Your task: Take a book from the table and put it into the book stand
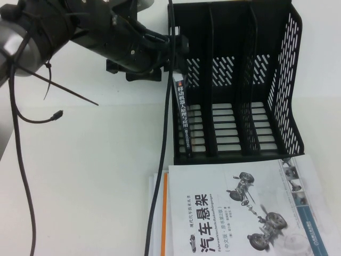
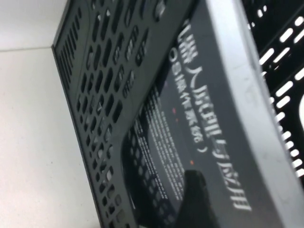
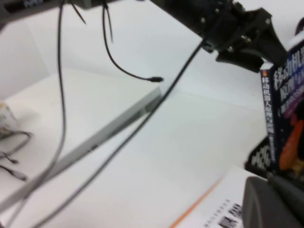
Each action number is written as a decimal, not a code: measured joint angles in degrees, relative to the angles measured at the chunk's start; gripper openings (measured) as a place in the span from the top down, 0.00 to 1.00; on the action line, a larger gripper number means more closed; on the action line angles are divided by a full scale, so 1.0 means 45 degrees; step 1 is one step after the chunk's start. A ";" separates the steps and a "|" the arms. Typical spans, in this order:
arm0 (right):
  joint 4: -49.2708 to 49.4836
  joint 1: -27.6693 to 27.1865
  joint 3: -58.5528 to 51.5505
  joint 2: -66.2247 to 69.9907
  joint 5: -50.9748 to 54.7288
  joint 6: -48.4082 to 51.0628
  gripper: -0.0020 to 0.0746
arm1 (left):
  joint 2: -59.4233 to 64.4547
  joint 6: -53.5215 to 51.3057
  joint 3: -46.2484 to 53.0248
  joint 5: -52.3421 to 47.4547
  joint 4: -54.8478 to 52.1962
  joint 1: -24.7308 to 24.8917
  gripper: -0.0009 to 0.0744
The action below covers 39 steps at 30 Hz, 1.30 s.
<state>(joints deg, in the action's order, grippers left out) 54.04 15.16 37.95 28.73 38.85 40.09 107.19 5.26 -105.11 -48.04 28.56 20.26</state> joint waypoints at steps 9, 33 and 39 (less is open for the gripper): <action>-0.4886 0.0000 -0.0025 -0.0894 0.0604 -0.1297 0.98 | -0.1913 -0.1168 0.0000 -0.0111 -0.1907 0.0000 0.84; -1.2339 0.0000 -0.3858 -0.5025 -0.0212 -1.0997 0.98 | -1.5539 -0.3498 1.4183 0.6467 -0.2416 0.0000 0.99; -1.1692 0.0000 -0.4910 -0.5025 -0.0831 -1.1047 0.98 | -1.6757 -0.3679 1.5383 0.6843 -0.2339 0.0000 0.99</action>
<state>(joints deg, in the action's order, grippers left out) 1.42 15.16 15.85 6.12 35.11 -9.62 31.78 -11.30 -35.89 -17.24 18.03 20.26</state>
